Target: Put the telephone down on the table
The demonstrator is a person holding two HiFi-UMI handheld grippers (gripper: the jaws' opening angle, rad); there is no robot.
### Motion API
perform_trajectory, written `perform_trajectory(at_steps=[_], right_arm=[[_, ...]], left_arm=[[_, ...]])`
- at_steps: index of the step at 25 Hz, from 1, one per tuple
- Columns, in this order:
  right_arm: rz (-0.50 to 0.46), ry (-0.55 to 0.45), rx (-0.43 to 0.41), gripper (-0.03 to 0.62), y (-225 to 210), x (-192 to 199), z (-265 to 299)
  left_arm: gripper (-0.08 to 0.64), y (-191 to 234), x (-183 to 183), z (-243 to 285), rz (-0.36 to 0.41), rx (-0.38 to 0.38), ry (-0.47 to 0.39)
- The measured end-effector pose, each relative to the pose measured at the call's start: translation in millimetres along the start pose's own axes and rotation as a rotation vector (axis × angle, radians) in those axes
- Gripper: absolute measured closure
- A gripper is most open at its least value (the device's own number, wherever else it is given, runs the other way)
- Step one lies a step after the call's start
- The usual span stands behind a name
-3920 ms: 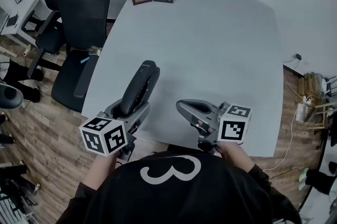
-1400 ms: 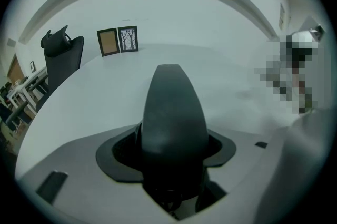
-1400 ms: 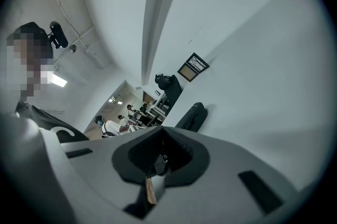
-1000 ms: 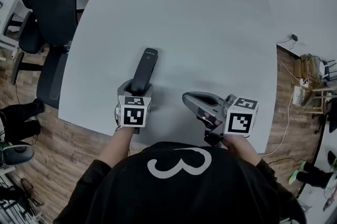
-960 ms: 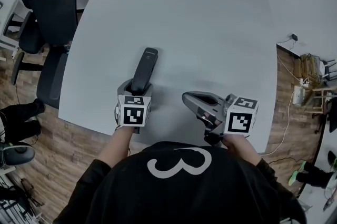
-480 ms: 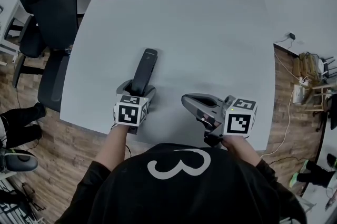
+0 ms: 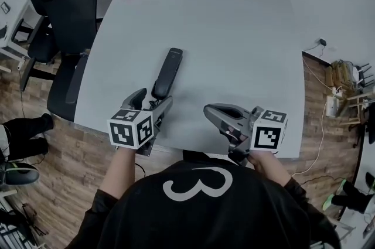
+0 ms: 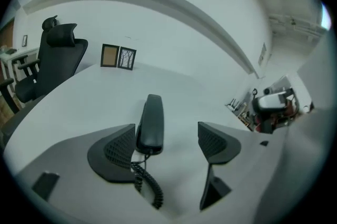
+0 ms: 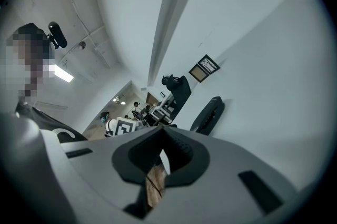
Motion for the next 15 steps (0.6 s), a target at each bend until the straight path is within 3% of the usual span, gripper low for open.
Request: perform_trajectory(at_steps=[3,6,11,15], right_arm=[[-0.036,-0.017,-0.013,0.584,21,4,-6],[-0.100,-0.048,-0.031,0.584,60,24,-19],[-0.177,-0.072,-0.066,0.584,112,46,-33],[-0.220,-0.094,-0.110,0.584,151,60,-41]], left_arm=[[0.195,-34,-9,-31,0.000,0.095,-0.058],[0.274,-71,-2,-84,0.025,0.155,-0.146],[0.354,-125,5,-150,0.027,0.326,-0.296],[0.486,-152,16,-194,0.078,0.362,-0.351]])
Point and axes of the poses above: the fingertips, and each gripper's own axes: z forward along the fingers, y to its left, x out of its underside, the point moved 5 cm from there along -z, backward along the fingers, and after that the axes turned 15 degrees about x, right-handed, at the moved point
